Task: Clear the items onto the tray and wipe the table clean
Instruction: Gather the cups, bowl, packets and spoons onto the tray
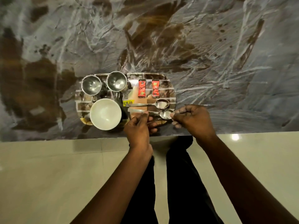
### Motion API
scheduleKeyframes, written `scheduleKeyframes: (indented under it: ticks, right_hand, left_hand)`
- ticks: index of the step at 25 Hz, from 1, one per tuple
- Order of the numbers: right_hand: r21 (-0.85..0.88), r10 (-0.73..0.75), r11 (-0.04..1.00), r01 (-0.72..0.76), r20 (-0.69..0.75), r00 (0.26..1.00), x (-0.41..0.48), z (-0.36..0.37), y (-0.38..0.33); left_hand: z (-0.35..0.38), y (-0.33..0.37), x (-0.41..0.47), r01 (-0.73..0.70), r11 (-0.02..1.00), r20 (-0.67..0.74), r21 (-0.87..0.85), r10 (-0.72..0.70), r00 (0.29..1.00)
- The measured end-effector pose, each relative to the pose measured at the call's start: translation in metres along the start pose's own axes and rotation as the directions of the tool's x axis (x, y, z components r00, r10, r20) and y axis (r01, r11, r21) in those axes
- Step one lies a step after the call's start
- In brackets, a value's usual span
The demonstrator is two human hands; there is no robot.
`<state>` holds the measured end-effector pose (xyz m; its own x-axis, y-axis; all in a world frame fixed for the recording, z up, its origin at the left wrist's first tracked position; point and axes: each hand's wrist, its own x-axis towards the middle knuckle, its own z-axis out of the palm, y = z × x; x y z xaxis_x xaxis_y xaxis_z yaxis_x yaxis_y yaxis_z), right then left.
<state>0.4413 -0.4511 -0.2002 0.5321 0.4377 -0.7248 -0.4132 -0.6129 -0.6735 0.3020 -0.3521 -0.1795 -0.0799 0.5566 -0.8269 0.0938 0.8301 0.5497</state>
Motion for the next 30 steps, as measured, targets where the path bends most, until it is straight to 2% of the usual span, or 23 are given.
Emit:
scheduleKeyframes:
  ticks: [9,19,22,25,27,30]
  right_hand:
    - [-0.164,-0.073,0.985,0.052,-0.123,0.990,0.005,0.022,0.010]
    - [-0.276,-0.140,0.957,0.088,-0.174,0.975,0.003,0.026,0.011]
    - [-0.253,-0.143,0.963,0.094,-0.185,0.972,0.001,0.021,0.008]
    - [-0.241,-0.181,0.962,0.126,-0.224,0.958,-0.001,0.014,-0.001]
    - [-0.238,-0.214,0.959,0.154,-0.254,0.943,0.002,0.012,-0.008]
    - [-0.275,-0.235,0.948,0.160,-0.265,0.935,0.010,0.016,-0.018]
  left_hand:
    - [-0.009,-0.005,0.021,0.105,0.994,-0.008,0.022,-0.105,0.994]
    - [-0.015,-0.004,0.020,0.088,0.996,-0.034,-0.021,-0.089,0.995]
    - [-0.033,0.001,0.009,0.022,1.000,-0.017,0.019,-0.022,1.000]
    - [-0.071,0.014,-0.001,-0.132,0.986,0.025,0.100,0.130,0.991]
    - [-0.098,0.033,0.000,-0.273,0.955,0.046,0.120,0.269,0.962]
    - [-0.131,0.072,0.025,-0.445,0.875,-0.015,0.193,0.456,0.890]
